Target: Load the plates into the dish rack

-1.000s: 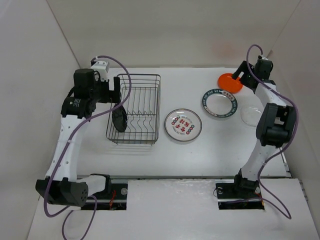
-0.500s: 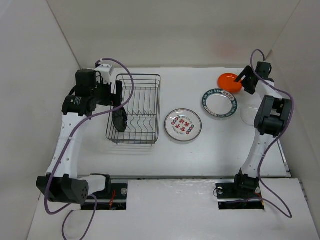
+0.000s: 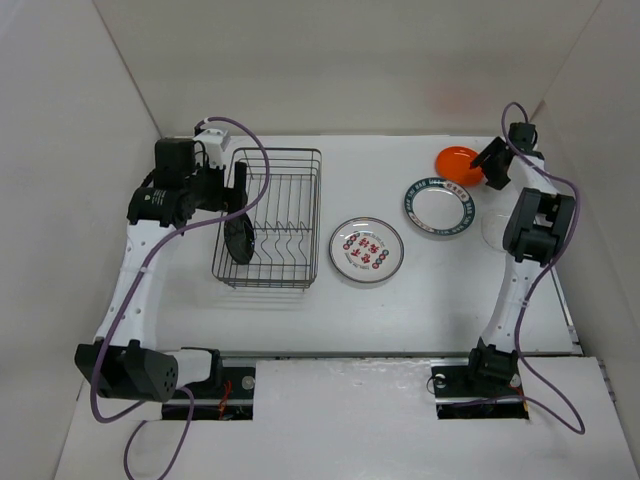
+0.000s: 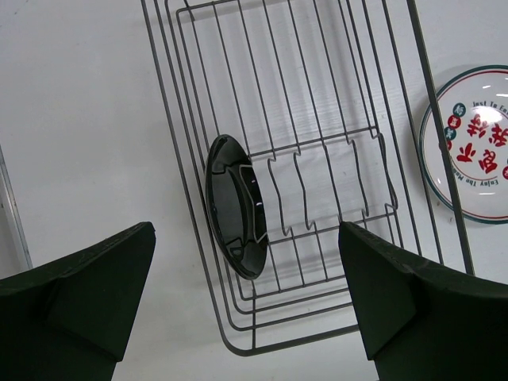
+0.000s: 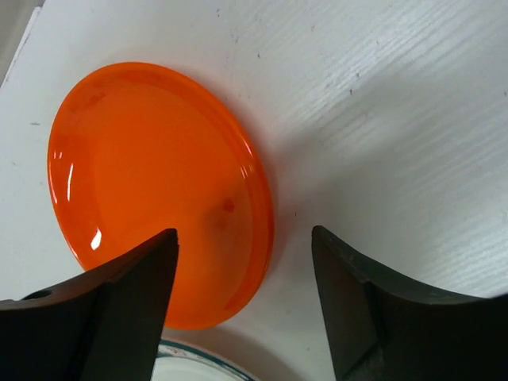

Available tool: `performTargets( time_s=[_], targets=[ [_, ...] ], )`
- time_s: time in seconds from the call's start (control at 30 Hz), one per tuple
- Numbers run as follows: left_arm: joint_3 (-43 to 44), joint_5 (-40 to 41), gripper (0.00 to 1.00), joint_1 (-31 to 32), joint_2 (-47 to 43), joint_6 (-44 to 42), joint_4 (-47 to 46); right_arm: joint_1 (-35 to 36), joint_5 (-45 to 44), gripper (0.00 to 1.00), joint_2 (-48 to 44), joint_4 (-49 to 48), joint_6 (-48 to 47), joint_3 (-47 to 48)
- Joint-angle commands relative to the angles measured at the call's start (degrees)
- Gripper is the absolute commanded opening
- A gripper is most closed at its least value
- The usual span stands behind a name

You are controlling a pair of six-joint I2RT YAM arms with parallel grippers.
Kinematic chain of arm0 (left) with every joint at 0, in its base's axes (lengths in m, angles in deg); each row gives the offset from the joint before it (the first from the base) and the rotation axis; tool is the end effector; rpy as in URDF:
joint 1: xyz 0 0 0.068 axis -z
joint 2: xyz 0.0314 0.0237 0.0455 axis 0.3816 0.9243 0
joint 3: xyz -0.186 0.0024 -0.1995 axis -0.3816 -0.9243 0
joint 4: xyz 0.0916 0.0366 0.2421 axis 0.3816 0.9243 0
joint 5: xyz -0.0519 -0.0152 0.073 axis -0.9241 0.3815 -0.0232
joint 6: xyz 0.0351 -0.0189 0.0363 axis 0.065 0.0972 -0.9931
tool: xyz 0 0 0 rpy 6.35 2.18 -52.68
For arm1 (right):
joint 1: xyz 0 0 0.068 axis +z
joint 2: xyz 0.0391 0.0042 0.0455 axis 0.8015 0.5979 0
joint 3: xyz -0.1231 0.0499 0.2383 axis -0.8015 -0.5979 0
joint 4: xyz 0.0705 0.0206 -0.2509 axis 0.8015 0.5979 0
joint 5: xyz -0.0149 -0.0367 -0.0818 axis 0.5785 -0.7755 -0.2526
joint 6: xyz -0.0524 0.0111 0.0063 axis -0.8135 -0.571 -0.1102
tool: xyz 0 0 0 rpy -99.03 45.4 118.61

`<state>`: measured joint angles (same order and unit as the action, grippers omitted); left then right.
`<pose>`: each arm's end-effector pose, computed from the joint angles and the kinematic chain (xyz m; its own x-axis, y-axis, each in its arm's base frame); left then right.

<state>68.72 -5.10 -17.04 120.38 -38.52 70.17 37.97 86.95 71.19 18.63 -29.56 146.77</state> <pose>0.2610 -0.0318 0.4030 -0.4629 0.1819 -0.8675 0.3341 0.9423 0.0193 0.5137 -0.1384 0.1793 -0.4967 0.6677 -0.5545 0.5586 0.7349 0.3846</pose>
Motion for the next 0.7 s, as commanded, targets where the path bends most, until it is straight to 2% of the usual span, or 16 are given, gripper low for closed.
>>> performTargets(
  time_s=[0.0,0.07,0.1,0.17,0.2,0.3,0.47,0.6,0.67],
  targets=[
    [0.83,-0.54,1.00,-0.29,0.26,0.25,-0.84,0.02,-0.76,0.71,2.02,4.18,1.08,5.72],
    [0.83,-0.53,1.00,-0.29,0.87,0.87,-0.84,0.02,-1.28,0.68,2.63,5.24,1.08,7.13],
    [1.35,-0.53,1.00,-0.29,0.87,1.39,-0.84,0.02,-1.29,0.60,3.34,6.20,1.08,7.66],
    [1.88,-0.53,1.00,-0.29,1.40,1.40,-0.84,0.02,-1.81,0.54,4.13,7.26,1.08,8.71],
    [1.88,-0.53,1.00,-0.29,1.40,1.40,-0.84,0.02,-1.82,0.44,5.01,8.74,1.08,10.02],
    [2.40,-0.53,1.00,-0.81,1.40,1.40,-0.84,0.02,-2.43,0.32,5.89,10.51,1.08,11.70],
    [2.41,-3.08,1.00,-3.71,1.93,0.79,-0.84,0.02,-3.57,0.18,6.42,11.75,2.30,11.71],
    [1.27,-3.70,1.00,-5.83,1.93,-0.36,-0.84,0.02,-3.58,0.00,6.42,12.27,3.44,11.71],
    [1.27,-4.23,1.00,-7.49,2.45,-0.89,-0.84,0.02,-3.05,0.00,7.12,12.88,4.84,12.49]
  ],
)
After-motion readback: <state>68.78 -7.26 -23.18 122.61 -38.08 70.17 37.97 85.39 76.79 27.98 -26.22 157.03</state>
